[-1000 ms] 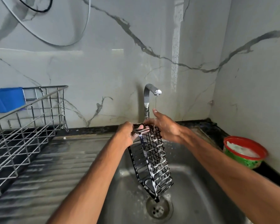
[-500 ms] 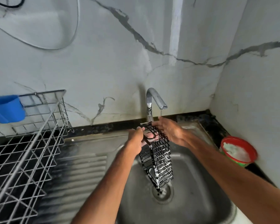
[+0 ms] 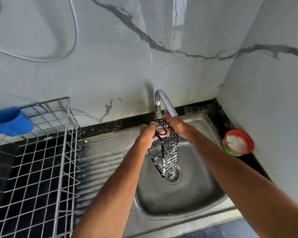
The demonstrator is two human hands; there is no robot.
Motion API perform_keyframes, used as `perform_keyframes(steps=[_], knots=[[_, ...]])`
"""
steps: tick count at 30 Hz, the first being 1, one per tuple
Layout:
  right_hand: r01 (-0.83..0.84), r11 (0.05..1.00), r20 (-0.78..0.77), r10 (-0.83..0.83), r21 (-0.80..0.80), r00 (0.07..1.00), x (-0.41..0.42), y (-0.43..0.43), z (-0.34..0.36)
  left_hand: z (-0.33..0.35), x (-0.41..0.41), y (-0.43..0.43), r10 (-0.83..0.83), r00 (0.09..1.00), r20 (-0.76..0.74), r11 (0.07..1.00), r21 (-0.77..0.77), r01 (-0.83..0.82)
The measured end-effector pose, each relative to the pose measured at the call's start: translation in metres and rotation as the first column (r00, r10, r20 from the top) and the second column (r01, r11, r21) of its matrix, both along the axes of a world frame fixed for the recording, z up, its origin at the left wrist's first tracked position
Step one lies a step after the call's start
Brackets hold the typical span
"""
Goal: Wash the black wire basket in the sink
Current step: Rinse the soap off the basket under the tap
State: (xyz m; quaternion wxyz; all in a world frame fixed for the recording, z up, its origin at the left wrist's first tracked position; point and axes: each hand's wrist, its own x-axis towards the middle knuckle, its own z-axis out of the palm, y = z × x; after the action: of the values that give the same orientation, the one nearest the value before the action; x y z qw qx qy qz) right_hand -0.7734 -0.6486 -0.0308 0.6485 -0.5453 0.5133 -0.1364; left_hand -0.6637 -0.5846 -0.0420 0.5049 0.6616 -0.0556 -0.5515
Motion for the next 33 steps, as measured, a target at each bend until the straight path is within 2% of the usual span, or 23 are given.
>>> perform_keyframes(steps=[2,4,6,10,12,14,17,22,25,29,31,33], knots=[[-0.068,0.995,-0.138,0.057,-0.077,0.989,0.002,-0.002,0.003,0.002,-0.004,-0.002,-0.009,0.999,0.05,1.0,-0.01,0.01],[-0.055,0.986,-0.213,0.02,-0.16,0.977,0.003,-0.009,-0.004,0.001,-0.007,-0.004,0.016,0.993,0.113,1.0,-0.01,-0.015],[-0.058,0.978,-0.23,0.01,-0.2,0.973,0.001,-0.016,-0.011,-0.002,-0.012,-0.006,0.068,0.984,0.164,0.998,-0.019,-0.066],[-0.146,0.959,-0.24,0.086,-0.245,0.967,-0.003,-0.025,-0.012,-0.003,-0.023,-0.007,0.222,0.96,0.17,0.975,-0.03,-0.22],[-0.152,0.954,-0.242,0.089,-0.259,0.966,0.0,-0.021,-0.009,-0.003,-0.03,-0.009,0.281,0.926,0.252,0.958,-0.009,-0.288],[-0.134,0.968,-0.226,0.086,-0.211,0.97,0.002,-0.01,-0.003,-0.009,-0.034,-0.01,0.303,0.899,0.316,0.948,0.0,-0.319],[-0.201,0.966,-0.244,0.158,-0.163,0.957,-0.002,0.002,-0.003,-0.025,-0.034,-0.011,0.273,0.87,0.41,0.946,0.048,-0.319],[-0.271,0.916,-0.203,0.217,-0.295,0.955,-0.009,0.015,0.003,-0.007,-0.021,-0.014,0.289,0.879,0.379,0.943,0.048,-0.33],[-0.385,0.81,-0.211,0.323,-0.442,0.922,-0.019,0.033,-0.005,-0.015,-0.012,-0.013,0.296,0.877,0.377,0.943,0.033,-0.332],[-0.479,0.783,-0.233,0.419,-0.396,0.878,-0.043,0.055,-0.019,-0.024,-0.015,0.001,0.262,0.908,0.325,0.962,-0.012,-0.273],[-0.463,0.795,-0.219,0.409,-0.391,0.886,-0.043,0.055,-0.017,-0.027,-0.018,0.008,0.234,0.926,0.298,0.971,-0.02,-0.239],[-0.401,0.846,-0.159,0.368,-0.351,0.916,-0.033,0.044,-0.017,-0.026,-0.023,0.014,0.197,0.935,0.295,0.98,-0.027,-0.198]])
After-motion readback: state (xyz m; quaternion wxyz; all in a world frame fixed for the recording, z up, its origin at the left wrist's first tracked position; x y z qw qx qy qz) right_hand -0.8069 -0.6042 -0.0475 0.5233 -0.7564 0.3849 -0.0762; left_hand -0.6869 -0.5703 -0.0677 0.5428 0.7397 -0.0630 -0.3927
